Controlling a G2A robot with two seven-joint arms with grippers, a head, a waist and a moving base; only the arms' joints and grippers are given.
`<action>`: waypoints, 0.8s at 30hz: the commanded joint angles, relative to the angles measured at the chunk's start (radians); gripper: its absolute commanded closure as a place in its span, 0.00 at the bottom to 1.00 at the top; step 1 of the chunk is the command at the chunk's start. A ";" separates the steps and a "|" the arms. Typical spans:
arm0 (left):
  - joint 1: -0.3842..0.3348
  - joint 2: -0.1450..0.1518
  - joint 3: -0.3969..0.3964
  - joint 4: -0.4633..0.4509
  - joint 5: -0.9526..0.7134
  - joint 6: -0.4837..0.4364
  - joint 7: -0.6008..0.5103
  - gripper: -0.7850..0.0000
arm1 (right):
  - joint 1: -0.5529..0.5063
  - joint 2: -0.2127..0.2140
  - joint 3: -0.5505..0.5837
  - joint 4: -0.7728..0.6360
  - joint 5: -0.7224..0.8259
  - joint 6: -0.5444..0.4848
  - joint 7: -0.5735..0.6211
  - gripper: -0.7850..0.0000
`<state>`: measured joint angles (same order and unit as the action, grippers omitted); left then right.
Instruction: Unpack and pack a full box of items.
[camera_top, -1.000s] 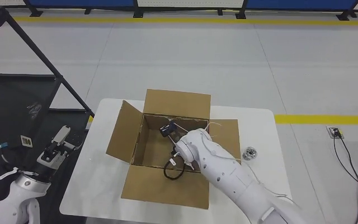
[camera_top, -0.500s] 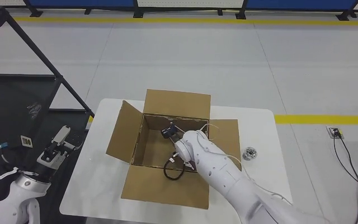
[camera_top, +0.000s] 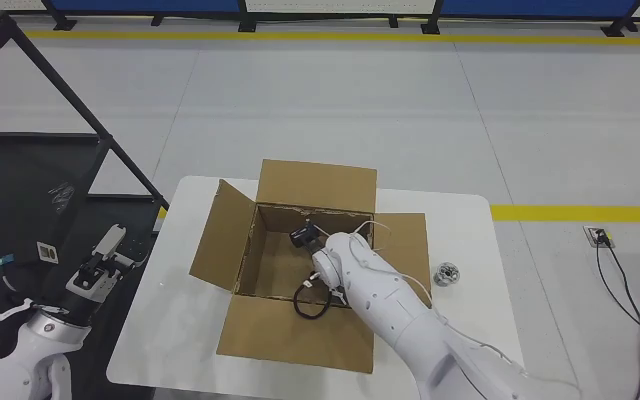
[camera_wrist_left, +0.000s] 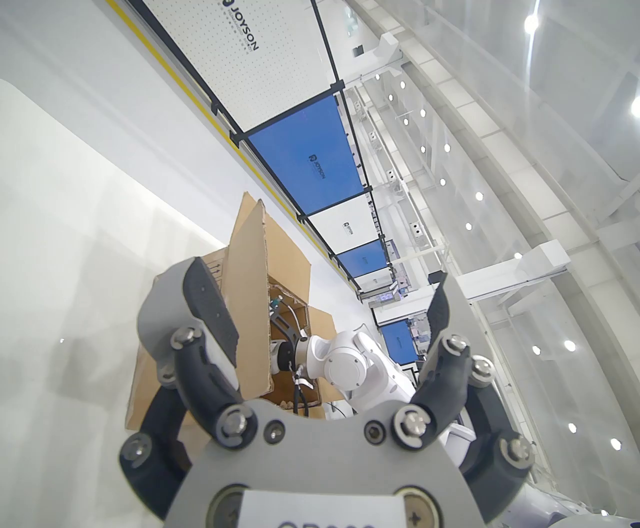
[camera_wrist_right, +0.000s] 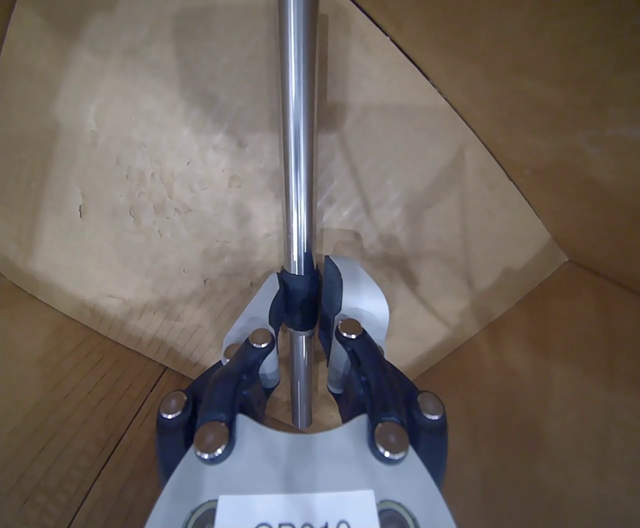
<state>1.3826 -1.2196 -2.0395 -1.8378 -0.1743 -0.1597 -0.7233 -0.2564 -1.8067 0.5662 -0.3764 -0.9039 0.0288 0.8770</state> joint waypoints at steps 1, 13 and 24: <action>0.000 0.000 0.000 0.000 0.000 0.000 0.000 0.00 | 0.003 -0.007 0.000 0.014 0.001 -0.005 -0.002 0.79; 0.000 0.000 0.000 0.000 0.000 0.000 0.000 0.00 | 0.031 -0.033 0.023 0.089 0.031 -0.057 -0.027 1.00; 0.000 0.000 0.000 0.000 0.000 0.000 0.000 0.00 | 0.062 -0.010 0.082 -0.016 0.090 -0.218 -0.011 1.00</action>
<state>1.3826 -1.2196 -2.0395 -1.8378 -0.1743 -0.1597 -0.7233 -0.1932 -1.8212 0.6440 -0.3752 -0.8130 -0.1823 0.8601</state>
